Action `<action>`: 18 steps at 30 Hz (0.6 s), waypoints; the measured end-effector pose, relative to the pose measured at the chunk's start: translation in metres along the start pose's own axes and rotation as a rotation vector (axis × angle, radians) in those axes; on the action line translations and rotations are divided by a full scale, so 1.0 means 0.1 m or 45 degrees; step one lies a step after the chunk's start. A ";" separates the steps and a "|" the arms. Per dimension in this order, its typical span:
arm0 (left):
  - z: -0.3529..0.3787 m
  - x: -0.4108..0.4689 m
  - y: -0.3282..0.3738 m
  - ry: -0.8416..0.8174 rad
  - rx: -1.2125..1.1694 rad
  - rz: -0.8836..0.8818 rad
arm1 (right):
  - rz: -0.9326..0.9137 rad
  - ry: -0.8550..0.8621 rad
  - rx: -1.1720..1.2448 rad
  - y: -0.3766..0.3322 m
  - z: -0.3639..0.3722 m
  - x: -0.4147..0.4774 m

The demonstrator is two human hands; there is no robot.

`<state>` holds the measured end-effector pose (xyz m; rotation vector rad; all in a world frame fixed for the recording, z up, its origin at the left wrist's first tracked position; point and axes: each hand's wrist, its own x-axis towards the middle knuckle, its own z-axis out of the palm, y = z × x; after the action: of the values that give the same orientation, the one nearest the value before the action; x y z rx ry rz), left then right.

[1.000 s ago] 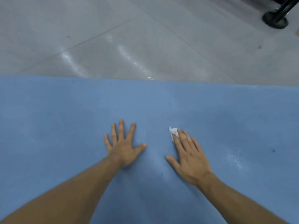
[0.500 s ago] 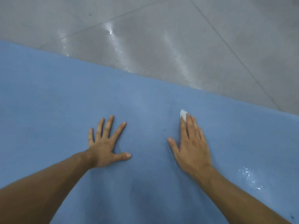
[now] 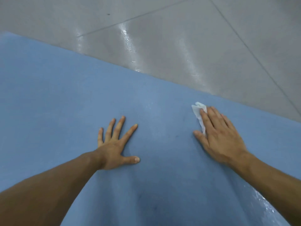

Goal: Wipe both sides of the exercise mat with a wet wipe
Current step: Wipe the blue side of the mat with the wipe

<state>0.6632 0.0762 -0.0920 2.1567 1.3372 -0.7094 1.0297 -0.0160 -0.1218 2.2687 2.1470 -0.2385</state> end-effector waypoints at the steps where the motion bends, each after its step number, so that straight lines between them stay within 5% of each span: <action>1: 0.00 0.02 0.00 0.010 -0.003 0.006 | 0.026 -0.011 0.015 -0.01 0.00 0.06; 6: 0.04 0.06 -0.01 0.055 -0.008 0.022 | 0.179 -0.022 0.225 -0.53 0.01 0.10; 18: 0.20 -0.13 0.07 0.280 -0.095 0.053 | -0.695 -0.008 0.075 -1.84 0.42 -1.83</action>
<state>0.6609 0.0520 -0.0972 2.2460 1.3990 -0.4084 0.8336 -0.1907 -0.1238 1.6459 2.7406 -0.3112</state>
